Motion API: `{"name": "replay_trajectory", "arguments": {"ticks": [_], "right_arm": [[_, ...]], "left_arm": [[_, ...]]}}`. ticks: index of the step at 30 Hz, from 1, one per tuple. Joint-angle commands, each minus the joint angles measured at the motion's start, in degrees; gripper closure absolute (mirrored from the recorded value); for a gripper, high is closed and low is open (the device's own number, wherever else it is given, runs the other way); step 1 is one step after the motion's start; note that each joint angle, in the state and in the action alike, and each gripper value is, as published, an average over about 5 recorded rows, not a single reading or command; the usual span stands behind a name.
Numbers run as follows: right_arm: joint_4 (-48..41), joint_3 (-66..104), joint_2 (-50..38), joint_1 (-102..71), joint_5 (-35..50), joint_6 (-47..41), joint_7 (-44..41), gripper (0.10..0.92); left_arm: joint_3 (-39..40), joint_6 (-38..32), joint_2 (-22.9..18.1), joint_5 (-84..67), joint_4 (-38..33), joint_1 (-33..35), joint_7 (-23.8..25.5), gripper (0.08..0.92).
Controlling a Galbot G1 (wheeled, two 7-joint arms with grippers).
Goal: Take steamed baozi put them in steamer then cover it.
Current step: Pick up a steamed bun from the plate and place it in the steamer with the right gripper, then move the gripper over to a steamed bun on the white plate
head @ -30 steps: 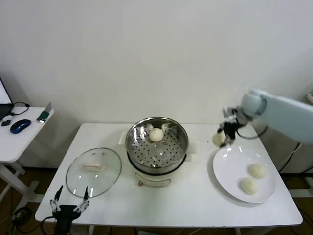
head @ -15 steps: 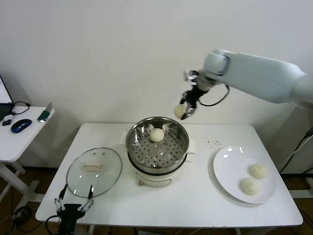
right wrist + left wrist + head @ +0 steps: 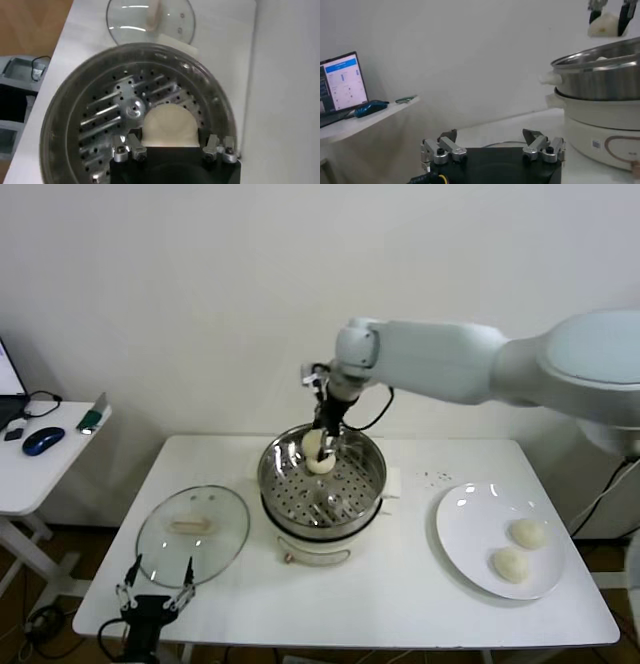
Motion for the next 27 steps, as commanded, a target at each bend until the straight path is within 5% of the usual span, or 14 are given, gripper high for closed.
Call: {"name": "replay_trajectory", "arguments": {"ticks": [1, 13, 20, 27], "right_arm": [[-2.8, -1.7, 6.3, -4.6, 1.0, -0.6, 1.1, 0.329], [-5.2, -2.1, 9.0, -7.9, 0.4, -0.3, 1.0, 0.321], [-5.0, -2.1, 8.1, -6.4, -0.5, -0.1, 0.4, 0.219], [-3.0, -1.4, 4.1, -2.4, -1.3, 0.4, -0.8, 0.203]], "left_arm": [[0.1, 0.0, -0.1, 0.0, 0.3, -0.4, 0.0, 0.177], [-0.2, -0.2, 0.5, -0.3, 1.4, -1.0, -0.1, 0.177], [-0.1, -0.1, 0.7, -0.3, 1.4, -0.9, -0.1, 0.177], [0.1, 0.1, 0.6, -0.1, 1.2, -1.0, -0.2, 0.177]]}}
